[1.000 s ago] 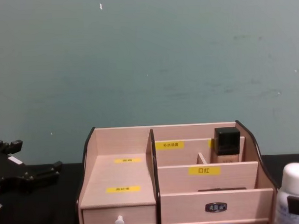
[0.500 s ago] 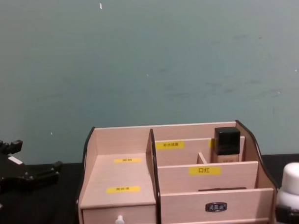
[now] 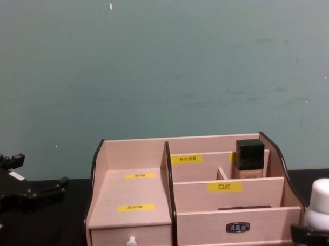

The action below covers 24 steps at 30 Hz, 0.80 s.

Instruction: Pick up the facial cleanser and watermelon frost from the table and place them into the tiered storage box.

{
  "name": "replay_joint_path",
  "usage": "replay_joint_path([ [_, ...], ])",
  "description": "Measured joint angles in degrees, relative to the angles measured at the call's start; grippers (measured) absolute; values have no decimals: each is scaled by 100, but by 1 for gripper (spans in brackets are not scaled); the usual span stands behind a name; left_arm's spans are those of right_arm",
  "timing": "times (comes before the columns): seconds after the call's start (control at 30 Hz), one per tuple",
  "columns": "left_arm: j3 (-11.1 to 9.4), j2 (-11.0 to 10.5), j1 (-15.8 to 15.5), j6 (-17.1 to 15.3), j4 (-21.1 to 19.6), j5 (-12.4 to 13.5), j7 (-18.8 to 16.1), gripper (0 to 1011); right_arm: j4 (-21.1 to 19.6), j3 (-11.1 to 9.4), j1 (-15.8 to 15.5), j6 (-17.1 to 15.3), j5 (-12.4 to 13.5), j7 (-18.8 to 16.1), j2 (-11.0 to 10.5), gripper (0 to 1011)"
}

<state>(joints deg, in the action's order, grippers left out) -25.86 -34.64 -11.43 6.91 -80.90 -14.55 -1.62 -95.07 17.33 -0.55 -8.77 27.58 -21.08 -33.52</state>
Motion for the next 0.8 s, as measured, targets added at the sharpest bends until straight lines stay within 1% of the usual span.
replay_joint_path([
  [0.27, 0, 0, 0, 0, 0, 0, 0, 1010, 6, 2, 3, 0, -4, -10, 0, 1000],
  [0.37, 0, 0, 0, 0, 0, 0, 0, 1010, -1, 1, -2, 0, -3, -4, -5, 977],
  [0.47, 0, 0, 0, 0, 0, 0, 0, 1010, -5, 0, -4, 1, -3, 0, -8, 914],
  [0.5, 0, 0, 0, 0, 0, 0, 0, 1010, -6, 0, -5, 1, -3, 1, -9, 868],
  [0.53, 0, 0, 0, 0, 0, 0, 0, 1009, -8, 0, -6, 2, -2, 2, -10, 868],
  [0.6, 0, 0, 0, 0, 0, 0, 0, 1009, -11, -1, -7, 2, -2, 4, -11, 818],
  [0.63, 0, 0, 0, 0, 0, 0, 0, 1010, -12, -2, -8, 3, -1, 6, -11, 763],
  [0.8, 0, 0, 0, 0, 0, 0, 0, 1010, -16, -4, -10, 6, 1, 9, -14, 616],
])
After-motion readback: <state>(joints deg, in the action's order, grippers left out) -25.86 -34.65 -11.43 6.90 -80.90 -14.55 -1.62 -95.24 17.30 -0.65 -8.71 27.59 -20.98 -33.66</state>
